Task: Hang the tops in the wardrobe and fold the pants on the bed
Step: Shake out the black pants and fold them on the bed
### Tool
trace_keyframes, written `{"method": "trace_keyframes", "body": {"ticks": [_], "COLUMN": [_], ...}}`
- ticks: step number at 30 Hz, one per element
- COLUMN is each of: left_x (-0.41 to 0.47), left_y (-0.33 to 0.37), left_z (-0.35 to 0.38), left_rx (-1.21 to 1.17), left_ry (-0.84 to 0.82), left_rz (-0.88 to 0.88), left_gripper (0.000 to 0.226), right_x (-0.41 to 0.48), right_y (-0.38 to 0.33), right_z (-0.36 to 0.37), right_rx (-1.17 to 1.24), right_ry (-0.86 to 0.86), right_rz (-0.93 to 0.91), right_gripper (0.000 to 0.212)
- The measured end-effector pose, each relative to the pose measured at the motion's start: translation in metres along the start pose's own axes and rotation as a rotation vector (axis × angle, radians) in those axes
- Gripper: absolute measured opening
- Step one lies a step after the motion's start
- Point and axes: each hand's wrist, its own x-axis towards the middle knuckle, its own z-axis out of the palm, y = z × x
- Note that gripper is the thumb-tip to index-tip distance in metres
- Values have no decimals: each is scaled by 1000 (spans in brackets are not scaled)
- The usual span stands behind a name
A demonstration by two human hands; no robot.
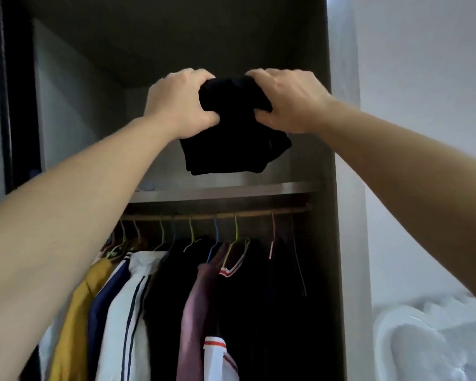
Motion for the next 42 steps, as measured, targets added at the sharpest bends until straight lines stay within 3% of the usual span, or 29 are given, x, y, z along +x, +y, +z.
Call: {"method": "trace_keyframes", "body": {"ticks": [4, 6, 8, 10, 12, 14, 17, 21, 25, 29, 32, 37, 42], "left_x": [22, 13, -4, -19, -23, -19, -10, -10, -9, 18, 39, 57, 73], "left_y": [-10, -14, -18, -25, -29, -34, -39, -37, -36, -36, -37, -38, -35], "left_z": [53, 88, 122, 149, 163, 171, 179, 201, 238, 263, 279, 307, 324], "left_rx": [44, 59, 79, 64, -67, -156, -173, -48, -86, 91, 228, 368, 274], "left_ry": [130, 113, -83, -382, -578, -584, -559, -484, -477, -640, -776, -792, -890], "left_rz": [-12, -17, -38, -75, -144, -155, -146, -88, -102, -39, -21, -14, 31], "left_gripper": [55, 58, 60, 60, 59, 59, 59, 61, 54, 62, 70, 71, 58], "right_x": [12, 5, -7, -17, -22, -23, -22, -25, -21, -5, 9, 23, 25], "right_y": [22, 25, 23, 22, 25, 30, 32, 23, 24, 34, 46, 64, 80], "right_z": [43, 73, 105, 131, 145, 153, 164, 178, 200, 223, 240, 273, 296], "right_rx": [-110, -107, -71, -10, 108, 168, 37, -143, -167, -281, -178, -108, -93], "right_ry": [84, 70, -86, -390, -571, -547, -444, -389, -463, -516, -609, -730, -819], "right_rz": [16, 12, 41, 110, 189, 225, 196, 179, 320, 417, 510, 560, 521], "right_gripper": [59, 54, 51, 53, 55, 54, 53, 49, 40, 40, 40, 45, 39]}}
